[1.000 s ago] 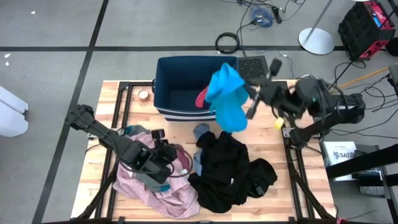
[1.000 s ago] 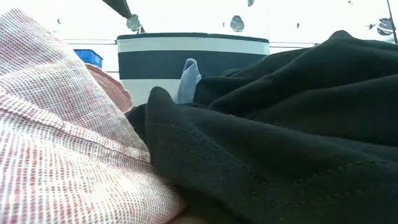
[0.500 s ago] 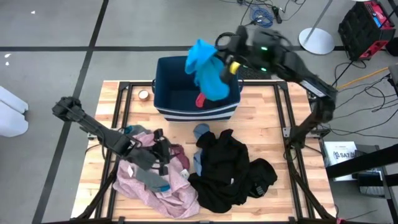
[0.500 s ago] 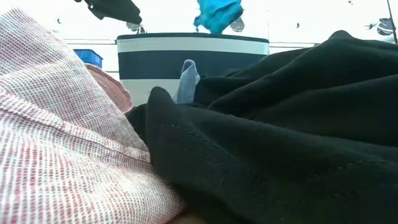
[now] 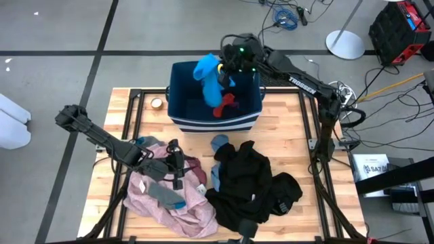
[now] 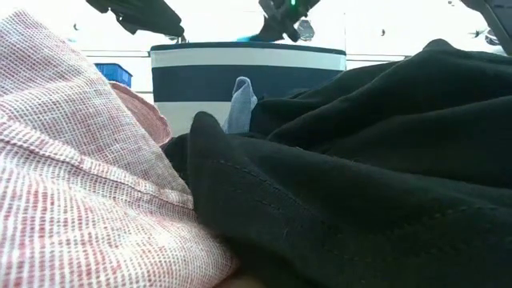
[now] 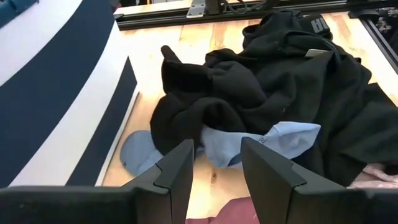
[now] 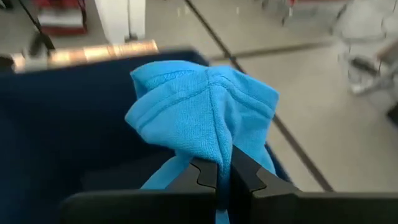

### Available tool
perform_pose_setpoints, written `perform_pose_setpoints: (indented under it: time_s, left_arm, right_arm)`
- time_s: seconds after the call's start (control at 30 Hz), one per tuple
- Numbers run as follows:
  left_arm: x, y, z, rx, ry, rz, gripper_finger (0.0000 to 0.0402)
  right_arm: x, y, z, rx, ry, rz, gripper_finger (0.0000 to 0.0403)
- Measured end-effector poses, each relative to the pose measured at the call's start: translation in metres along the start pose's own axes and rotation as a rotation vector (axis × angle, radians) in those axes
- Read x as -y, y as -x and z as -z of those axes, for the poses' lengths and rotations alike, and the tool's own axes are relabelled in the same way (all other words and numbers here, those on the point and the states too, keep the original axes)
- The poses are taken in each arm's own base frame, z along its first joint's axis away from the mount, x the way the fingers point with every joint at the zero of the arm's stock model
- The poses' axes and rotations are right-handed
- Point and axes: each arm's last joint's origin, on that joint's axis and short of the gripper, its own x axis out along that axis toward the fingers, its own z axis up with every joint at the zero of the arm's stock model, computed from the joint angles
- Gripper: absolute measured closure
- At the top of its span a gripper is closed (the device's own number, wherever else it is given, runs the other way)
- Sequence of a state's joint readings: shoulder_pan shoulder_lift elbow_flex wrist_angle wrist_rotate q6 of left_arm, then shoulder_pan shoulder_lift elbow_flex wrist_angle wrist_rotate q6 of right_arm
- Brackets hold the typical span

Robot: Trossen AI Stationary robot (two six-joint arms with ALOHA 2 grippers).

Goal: Sort clothes
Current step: Put the blue shorts into the blue laundry bin, then move the black shirt to the middle right on the table

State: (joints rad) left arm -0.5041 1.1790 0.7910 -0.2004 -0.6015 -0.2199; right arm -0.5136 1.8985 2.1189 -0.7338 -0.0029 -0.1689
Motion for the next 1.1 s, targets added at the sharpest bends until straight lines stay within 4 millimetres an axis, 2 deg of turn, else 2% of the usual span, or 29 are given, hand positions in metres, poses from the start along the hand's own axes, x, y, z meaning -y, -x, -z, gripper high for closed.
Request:
perform_pose_setpoints:
  time_s: [0.2, 0.37, 0.5, 0.67, 0.8, 0.93, 1.1]
  left_arm:
    - [0.000, 0.000, 0.000, 0.000, -0.030, 0.001, 0.0258]
    - [0.000, 0.000, 0.000, 0.001, -0.043, 0.001, 0.0258]
    - [0.000, 0.000, 0.000, -0.002, -0.042, 0.014, 0.0258]
    - [0.001, 0.000, 0.000, -0.006, -0.043, 0.032, 0.0258]
    - [0.002, 0.000, 0.000, -0.010, -0.042, 0.051, 0.0258]
    - [0.002, 0.000, 0.000, -0.010, -0.042, 0.051, 0.0258]
    - [0.002, 0.000, 0.000, -0.010, -0.042, 0.052, 0.0258]
  right_arm:
    - [0.005, -0.003, 0.017, -0.162, 0.016, 0.006, 0.0397]
    - [0.007, -0.001, 0.027, -0.264, 0.033, 0.027, 0.0377]
    - [0.010, 0.002, 0.036, -0.356, 0.006, 0.021, 0.0342]
    - [0.010, 0.005, 0.044, -0.441, -0.005, 0.007, 0.0279]
    - [0.009, 0.006, 0.045, -0.460, 0.019, -0.004, 0.0232]
    - [0.009, 0.010, 0.044, -0.452, 0.041, -0.008, 0.0204]
    - [0.003, 0.034, 0.033, -0.395, 0.048, -0.008, 0.0196]
